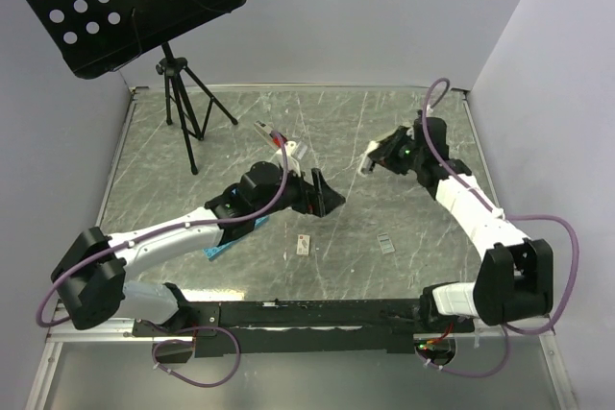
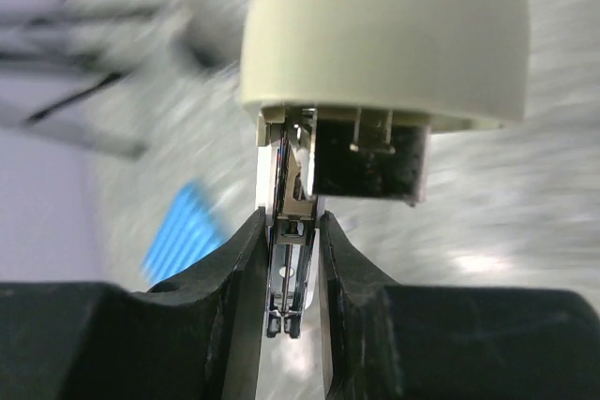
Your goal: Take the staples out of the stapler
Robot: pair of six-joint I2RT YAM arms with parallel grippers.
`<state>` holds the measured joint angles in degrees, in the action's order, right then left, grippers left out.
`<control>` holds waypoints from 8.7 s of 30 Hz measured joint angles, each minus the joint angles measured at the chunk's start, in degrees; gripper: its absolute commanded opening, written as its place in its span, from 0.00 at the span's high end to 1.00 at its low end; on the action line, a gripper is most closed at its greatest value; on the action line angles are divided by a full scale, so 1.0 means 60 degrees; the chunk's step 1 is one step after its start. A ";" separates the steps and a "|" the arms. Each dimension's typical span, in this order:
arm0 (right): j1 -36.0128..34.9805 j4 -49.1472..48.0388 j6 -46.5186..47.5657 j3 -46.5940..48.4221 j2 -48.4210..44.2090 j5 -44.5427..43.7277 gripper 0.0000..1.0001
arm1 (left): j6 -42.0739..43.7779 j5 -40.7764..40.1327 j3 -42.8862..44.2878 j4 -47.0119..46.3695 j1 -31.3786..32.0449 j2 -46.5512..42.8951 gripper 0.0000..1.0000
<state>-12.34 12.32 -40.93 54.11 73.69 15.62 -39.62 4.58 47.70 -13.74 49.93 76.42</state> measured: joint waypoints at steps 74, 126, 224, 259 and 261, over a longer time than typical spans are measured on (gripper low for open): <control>0.1679 0.3391 0.3909 0.0361 -0.0696 0.0780 0.00 | -0.1373 -0.5712 0.5166 0.6448 -0.2688 0.2397 0.23; 0.0412 0.0291 0.2499 -0.0973 -0.1574 0.3209 0.14 | -0.1574 -0.3253 0.3701 0.5115 -0.3060 0.2936 0.99; -0.3971 -0.0113 0.3810 -0.2339 -0.0750 0.3530 1.00 | 0.0889 0.1676 0.2259 0.2357 -0.4120 0.0295 0.99; -0.3723 -0.1807 0.1752 -0.2776 -0.0627 0.5013 1.00 | 0.0852 0.0678 0.4856 0.3588 -0.4113 0.1687 0.09; -0.3563 -0.1810 0.1708 -0.2776 -0.0627 0.5009 1.00 | 0.0980 0.0517 0.4911 0.3796 -0.4113 0.1559 0.08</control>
<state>-33.71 1.45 -30.68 37.45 69.93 45.67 -33.74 7.68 77.17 9.04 25.26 85.78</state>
